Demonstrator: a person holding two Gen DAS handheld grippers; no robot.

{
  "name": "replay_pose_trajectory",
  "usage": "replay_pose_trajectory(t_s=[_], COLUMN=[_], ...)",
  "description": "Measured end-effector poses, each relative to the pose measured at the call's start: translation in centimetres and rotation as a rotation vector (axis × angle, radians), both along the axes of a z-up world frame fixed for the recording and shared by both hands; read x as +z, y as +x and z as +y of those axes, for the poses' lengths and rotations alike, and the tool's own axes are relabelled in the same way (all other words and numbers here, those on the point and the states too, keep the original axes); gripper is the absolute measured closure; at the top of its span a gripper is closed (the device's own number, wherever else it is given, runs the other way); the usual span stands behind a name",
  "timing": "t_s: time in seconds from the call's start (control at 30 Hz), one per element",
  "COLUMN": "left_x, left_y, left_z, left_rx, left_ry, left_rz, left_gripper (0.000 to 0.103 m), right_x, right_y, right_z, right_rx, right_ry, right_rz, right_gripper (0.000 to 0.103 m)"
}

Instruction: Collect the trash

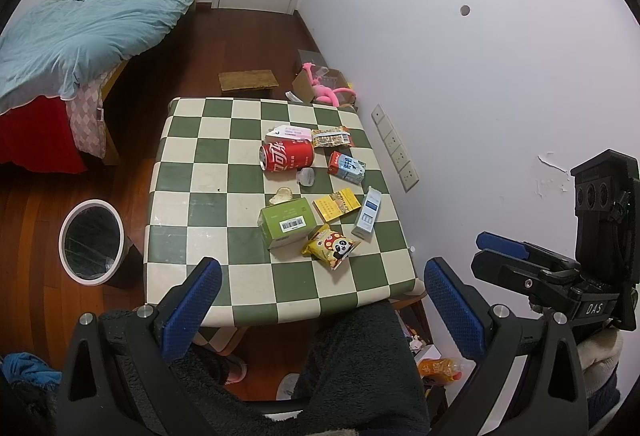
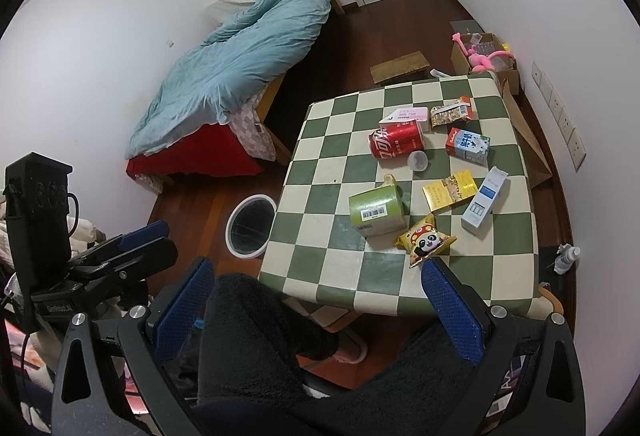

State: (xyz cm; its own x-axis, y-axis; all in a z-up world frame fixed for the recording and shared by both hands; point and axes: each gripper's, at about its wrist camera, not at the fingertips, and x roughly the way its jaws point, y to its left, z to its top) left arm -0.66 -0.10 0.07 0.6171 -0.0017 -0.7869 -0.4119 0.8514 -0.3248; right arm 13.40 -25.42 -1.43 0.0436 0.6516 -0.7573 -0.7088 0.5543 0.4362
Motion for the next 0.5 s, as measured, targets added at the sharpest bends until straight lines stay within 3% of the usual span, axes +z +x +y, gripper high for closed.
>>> replay_pose_trajectory(t_s=[0.5], left_x=[0.04], left_y=[0.05], left_z=[0.06], left_rx=[0.0], left_ry=[-0.001], left_rz=[0.001], left_gripper=[0.0], right_x=[0.02], right_y=[0.05], right_z=[0.05], right_rx=[0.0], right_ry=[0.002], right_rz=[0.001], right_gripper=[0.0])
